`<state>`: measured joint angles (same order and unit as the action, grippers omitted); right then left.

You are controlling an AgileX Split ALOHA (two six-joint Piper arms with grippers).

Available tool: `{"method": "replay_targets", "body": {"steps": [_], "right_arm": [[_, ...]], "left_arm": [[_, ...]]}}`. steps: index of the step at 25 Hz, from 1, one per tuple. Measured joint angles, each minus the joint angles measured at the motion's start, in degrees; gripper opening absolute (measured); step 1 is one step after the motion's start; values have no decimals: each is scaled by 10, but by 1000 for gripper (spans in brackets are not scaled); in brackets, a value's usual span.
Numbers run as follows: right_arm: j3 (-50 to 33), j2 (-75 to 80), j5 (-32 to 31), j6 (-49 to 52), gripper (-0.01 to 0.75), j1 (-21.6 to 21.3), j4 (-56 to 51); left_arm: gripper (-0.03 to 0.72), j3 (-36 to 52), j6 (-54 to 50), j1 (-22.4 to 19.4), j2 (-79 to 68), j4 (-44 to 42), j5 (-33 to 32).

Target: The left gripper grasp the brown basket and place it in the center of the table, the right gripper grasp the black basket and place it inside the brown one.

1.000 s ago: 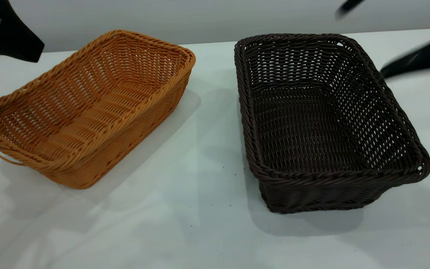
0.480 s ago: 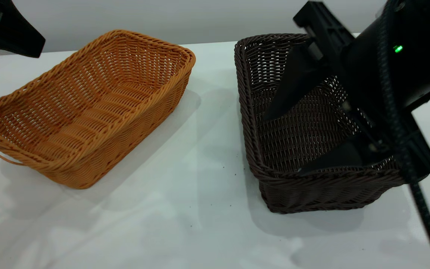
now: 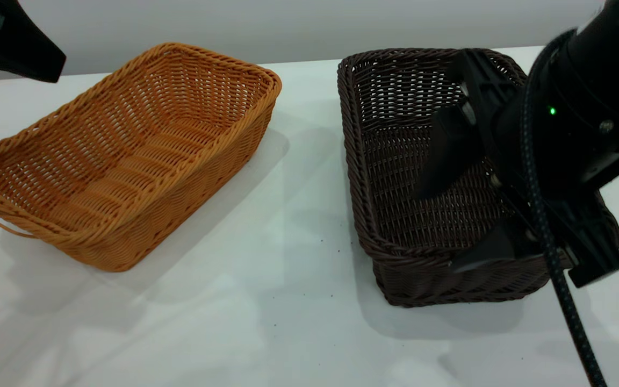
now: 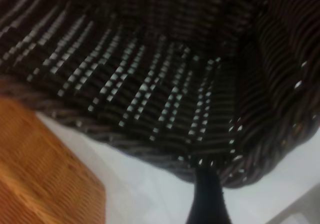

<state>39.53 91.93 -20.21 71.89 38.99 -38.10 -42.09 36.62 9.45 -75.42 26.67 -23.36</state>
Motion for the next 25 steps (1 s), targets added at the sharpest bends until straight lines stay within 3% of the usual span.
{"method": "replay_targets", "body": {"steps": [12,19,25], "right_arm": [[-32,23,28,22,441,0,11],[-34,38,85,19,441,0,11],[-34,71,75,19,440,0,11]], "left_arm": [[530,0,8,0,0,16,-1],[530,0,8,0,0,16,-1],[530,0,8,0,0,16,-2]]}}
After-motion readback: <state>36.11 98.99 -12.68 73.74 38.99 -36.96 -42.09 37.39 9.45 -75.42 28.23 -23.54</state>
